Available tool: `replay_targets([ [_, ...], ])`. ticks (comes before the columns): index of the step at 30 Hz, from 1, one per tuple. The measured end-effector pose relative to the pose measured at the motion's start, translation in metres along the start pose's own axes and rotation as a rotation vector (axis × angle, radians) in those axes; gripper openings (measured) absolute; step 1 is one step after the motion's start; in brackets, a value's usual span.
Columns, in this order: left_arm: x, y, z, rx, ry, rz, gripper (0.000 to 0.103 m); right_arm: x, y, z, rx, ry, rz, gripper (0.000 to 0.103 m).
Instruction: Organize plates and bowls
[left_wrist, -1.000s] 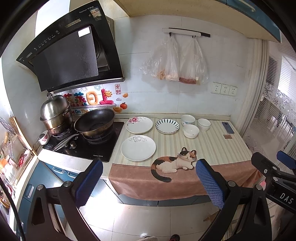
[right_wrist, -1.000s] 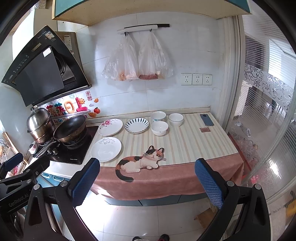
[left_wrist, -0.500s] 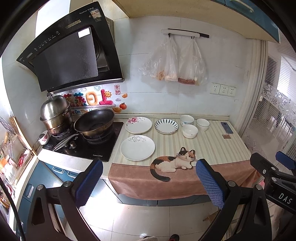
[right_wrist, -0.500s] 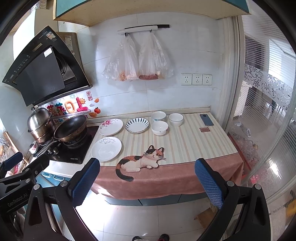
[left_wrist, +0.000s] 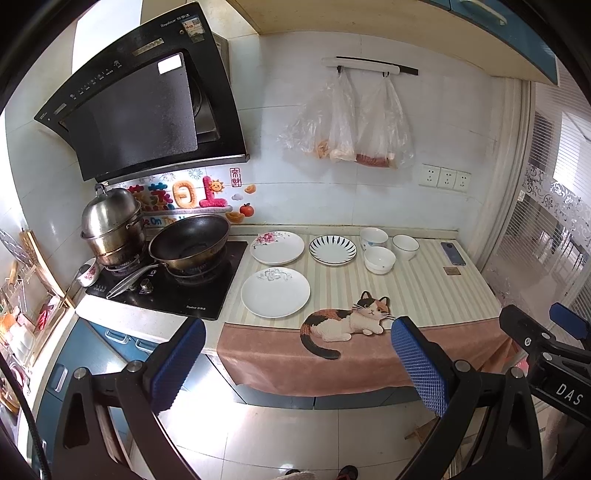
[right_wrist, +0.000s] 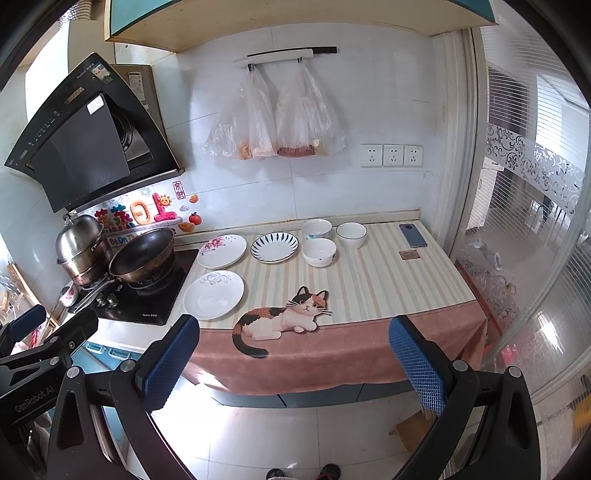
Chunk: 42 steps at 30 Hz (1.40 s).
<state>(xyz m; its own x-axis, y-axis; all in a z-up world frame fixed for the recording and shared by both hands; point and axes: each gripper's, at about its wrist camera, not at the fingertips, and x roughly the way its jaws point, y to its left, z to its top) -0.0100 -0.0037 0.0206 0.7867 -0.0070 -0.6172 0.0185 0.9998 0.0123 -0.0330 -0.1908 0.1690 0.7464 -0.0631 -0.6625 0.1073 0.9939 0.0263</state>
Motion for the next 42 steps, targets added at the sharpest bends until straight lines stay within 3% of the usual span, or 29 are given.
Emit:
replay_targets([
  [38,0.007,0.01,-0.001,0.007,-0.015,0.007,0.103,0.004,0.009,0.002,0.009,-0.001,0.0,0.103],
  [42,0.032,0.028,0.001,0.007,-0.016,0.039,0.103,0.021,0.017,-0.001,-0.003,-0.024,0.064,0.103],
])
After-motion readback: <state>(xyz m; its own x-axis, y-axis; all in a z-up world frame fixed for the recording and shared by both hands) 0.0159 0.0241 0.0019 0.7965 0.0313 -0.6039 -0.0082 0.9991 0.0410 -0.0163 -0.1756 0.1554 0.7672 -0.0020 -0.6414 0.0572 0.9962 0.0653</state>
